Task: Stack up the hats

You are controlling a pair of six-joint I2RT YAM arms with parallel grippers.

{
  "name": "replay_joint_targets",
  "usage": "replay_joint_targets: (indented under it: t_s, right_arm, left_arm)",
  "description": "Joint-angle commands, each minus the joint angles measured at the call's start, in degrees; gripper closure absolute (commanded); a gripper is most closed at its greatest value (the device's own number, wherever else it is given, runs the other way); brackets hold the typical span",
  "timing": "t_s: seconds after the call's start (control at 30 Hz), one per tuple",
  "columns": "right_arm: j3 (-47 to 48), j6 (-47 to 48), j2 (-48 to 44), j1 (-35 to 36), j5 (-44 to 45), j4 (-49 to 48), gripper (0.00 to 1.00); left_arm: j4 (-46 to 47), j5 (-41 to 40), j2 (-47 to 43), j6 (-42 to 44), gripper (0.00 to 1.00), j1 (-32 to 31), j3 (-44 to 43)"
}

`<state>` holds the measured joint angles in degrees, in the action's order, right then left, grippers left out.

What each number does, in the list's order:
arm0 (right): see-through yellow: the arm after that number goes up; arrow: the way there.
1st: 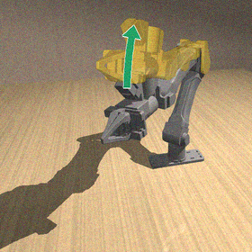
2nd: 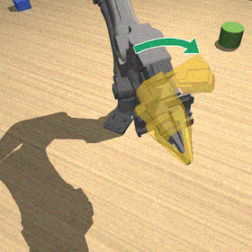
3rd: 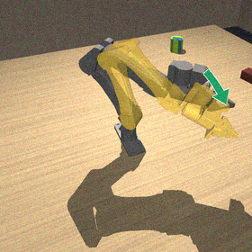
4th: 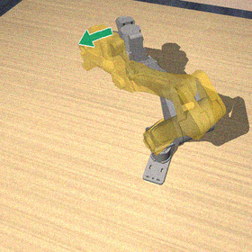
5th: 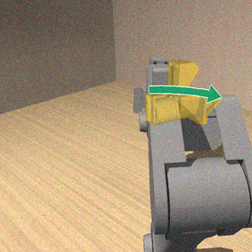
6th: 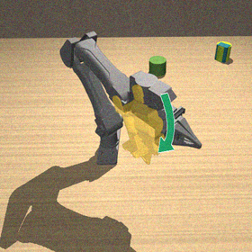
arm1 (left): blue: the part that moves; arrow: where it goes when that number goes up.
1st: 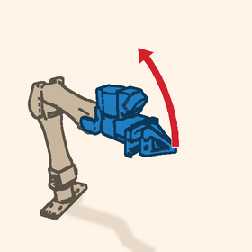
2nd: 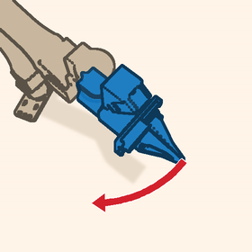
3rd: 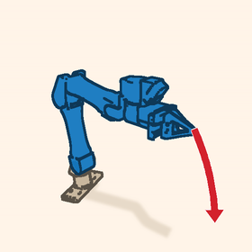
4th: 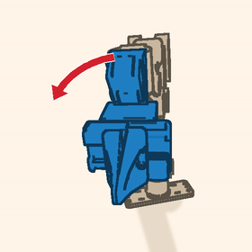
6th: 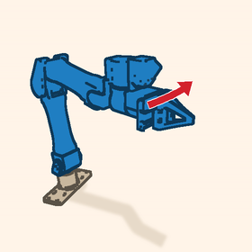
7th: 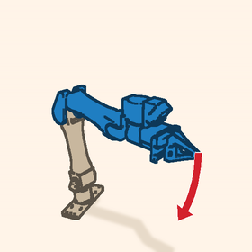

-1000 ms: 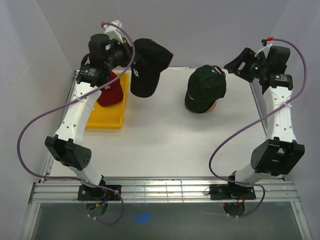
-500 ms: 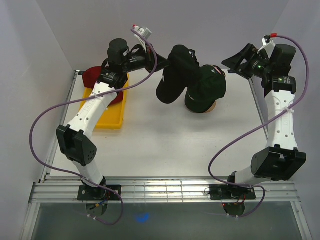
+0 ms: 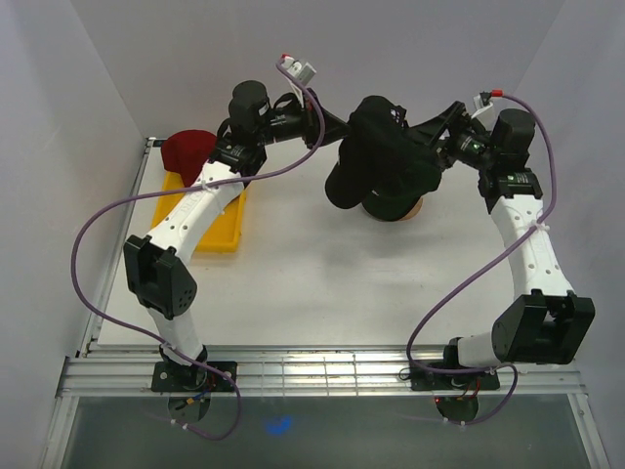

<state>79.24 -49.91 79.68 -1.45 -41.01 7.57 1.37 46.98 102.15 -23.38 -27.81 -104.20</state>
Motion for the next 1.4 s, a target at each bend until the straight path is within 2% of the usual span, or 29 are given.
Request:
replay_joint_targets:
  t_s: [0.0, 0.13, 0.23, 0.33, 0.47, 0.5, 0.53, 0.63, 0.73, 0.97, 1.2, 1.37]
  right_arm:
    - [-4.25, -9.4, -1.72, 1.1, -1.52, -13.08, 0.19]
    - [-8.31, -15.03, -1.9, 1.28, -1.61, -19.07, 0.22]
    - [-9.19, -16.88, -1.9, 1.37, -1.09, -20.67, 0.31]
    - [-8.14, -16.1, -1.63, 1.37, -0.56, -19.36, 0.46]
    - [-3.58, -10.14, -0.32, 0.75, 1.63, -12.69, 0.62]
    - [-2.09, -6.12, 0.64, 0.75, 3.9, -10.67, 0.65]
    - [1.41, -3.99, 1.44, 0.75, 5.14, -5.26, 0.71]
    - [7.22, 2.07, 4.51, 0.66, 7.26, 1.36, 0.8]
    - [10.31, 6.91, 6.27, 0.57, 9.81, 4.55, 0.82]
    - [27.52, 19.83, 14.97, 0.57, 13.94, 18.69, 0.81]
    - [30.0, 25.12, 21.04, 0.66, 13.77, 19.59, 0.81]
    - [29.39, 26.97, 21.92, 0.66, 15.96, 19.76, 0.81]
  left_arm:
    - [2.15, -0.13, -0.99, 0.52, 1.0, -0.66, -0.65]
    - [2.33, -0.84, -0.72, 0.44, 1.0, -0.93, -0.91]
    - [1.37, -1.1, -0.28, 0.87, 1.0, -1.28, -1.26]
    - [-0.3, -2.68, -0.19, 2.19, 1.0, -1.8, -0.92]
    - [-1.02, -4.53, -1.16, 4.04, 1.0, -2.24, 1.36]
    - [-0.67, -4.97, -1.42, 4.21, 1.0, -2.68, 2.07]
    - [-0.58, -6.19, -1.86, 4.39, 1.0, -2.77, 3.38]
    - [-0.4, -8.65, -2.74, 5.18, 1.0, -3.65, 5.67]
    - [-0.4, -11.11, -3.18, 6.41, 1.0, -4.88, 6.99]
    - [-0.66, -24.1, -1.35, 8.17, 1.0, -9.7, 8.58]
    - [-1.01, -37.03, 2.0, 10.89, 1.0, -14.28, 7.53]
    - [-3.29, -40.47, 3.93, 11.16, 1.0, -14.81, 6.3]
